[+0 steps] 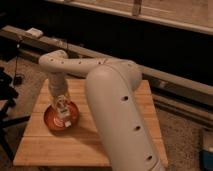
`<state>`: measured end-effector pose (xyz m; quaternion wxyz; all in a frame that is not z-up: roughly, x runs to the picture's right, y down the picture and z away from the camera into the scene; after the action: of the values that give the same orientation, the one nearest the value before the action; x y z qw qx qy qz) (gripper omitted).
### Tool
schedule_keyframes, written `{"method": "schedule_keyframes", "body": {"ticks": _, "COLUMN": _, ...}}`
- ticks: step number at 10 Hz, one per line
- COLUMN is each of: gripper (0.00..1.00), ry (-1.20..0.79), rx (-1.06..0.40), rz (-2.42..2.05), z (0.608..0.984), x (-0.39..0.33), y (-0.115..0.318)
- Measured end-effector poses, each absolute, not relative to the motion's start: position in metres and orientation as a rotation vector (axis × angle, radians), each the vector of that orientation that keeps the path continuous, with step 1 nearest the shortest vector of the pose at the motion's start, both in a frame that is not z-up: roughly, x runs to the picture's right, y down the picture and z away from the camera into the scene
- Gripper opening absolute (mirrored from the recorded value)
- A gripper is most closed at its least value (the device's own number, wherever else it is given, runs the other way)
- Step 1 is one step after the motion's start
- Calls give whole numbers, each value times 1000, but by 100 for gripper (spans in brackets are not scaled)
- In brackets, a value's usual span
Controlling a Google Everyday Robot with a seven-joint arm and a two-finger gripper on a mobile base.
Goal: Place the bottle in the ceramic bowl
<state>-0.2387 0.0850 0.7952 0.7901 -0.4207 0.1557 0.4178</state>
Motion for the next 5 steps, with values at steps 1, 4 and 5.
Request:
{"method": "schedule_keyframes", "body": {"ticks": 1, "gripper": 80, "ry": 317, "rx": -915, "rz": 920, "z": 793, "x": -237, "y": 82}}
{"method": "schedule_keyframes", "body": {"ticks": 4, "gripper": 80, "ry": 304, "rx": -918, "rz": 924, "z": 792, "x": -240, "y": 81}}
{"method": "schedule_keyframes", "body": {"ticks": 5, "gripper": 80, "ry": 306, "rx": -917, "rz": 925, "z": 792, "x": -239, "y": 81}}
